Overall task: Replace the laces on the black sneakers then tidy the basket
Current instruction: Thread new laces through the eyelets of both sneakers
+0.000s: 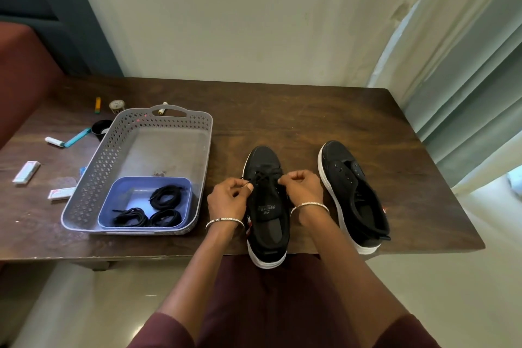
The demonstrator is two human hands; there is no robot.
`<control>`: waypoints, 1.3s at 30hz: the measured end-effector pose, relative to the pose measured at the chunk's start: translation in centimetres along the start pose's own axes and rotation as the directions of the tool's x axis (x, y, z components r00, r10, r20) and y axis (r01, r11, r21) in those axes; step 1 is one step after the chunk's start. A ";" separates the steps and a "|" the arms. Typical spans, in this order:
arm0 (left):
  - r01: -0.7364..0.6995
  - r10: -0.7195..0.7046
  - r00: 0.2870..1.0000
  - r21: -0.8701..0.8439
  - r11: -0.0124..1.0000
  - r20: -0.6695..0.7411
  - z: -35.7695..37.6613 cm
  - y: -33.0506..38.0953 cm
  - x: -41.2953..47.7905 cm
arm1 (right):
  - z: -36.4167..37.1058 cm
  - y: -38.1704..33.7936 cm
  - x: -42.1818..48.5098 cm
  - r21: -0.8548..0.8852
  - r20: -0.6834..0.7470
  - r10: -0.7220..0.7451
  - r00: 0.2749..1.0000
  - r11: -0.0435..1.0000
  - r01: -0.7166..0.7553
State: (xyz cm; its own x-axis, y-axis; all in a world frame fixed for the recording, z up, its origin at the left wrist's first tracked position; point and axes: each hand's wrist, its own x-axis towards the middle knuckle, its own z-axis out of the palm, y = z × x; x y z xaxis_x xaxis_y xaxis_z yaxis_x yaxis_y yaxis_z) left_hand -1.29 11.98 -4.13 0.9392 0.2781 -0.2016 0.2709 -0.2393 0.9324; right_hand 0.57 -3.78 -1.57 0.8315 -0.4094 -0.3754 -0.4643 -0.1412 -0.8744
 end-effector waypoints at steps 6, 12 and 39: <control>0.004 -0.004 1.000 0.021 1.000 0.001 -0.1 0.0 0.1 | 1.1 -0.7 -2.2 -0.570 0.321 -0.729 0.604 0.361 0.738; 0.007 -0.007 1.000 0.026 1.000 0.000 -0.1 -0.1 0.1 | 2.4 0.2 -1.7 -0.744 0.355 -0.768 0.533 0.112 0.658; -0.005 0.005 1.000 0.060 0.998 0.002 -0.3 0.3 -0.1 | 1.5 -2.0 -1.7 -0.654 0.432 -0.514 0.741 0.387 0.650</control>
State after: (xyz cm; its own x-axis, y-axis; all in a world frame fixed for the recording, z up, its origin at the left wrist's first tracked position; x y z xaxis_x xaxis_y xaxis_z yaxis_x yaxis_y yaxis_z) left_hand -1.38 12.13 -3.73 0.9409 0.2750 -0.1977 0.2785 -0.2959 0.9137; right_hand 0.57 -1.42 0.38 0.9866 0.1583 0.0388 0.1611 -0.9104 -0.3811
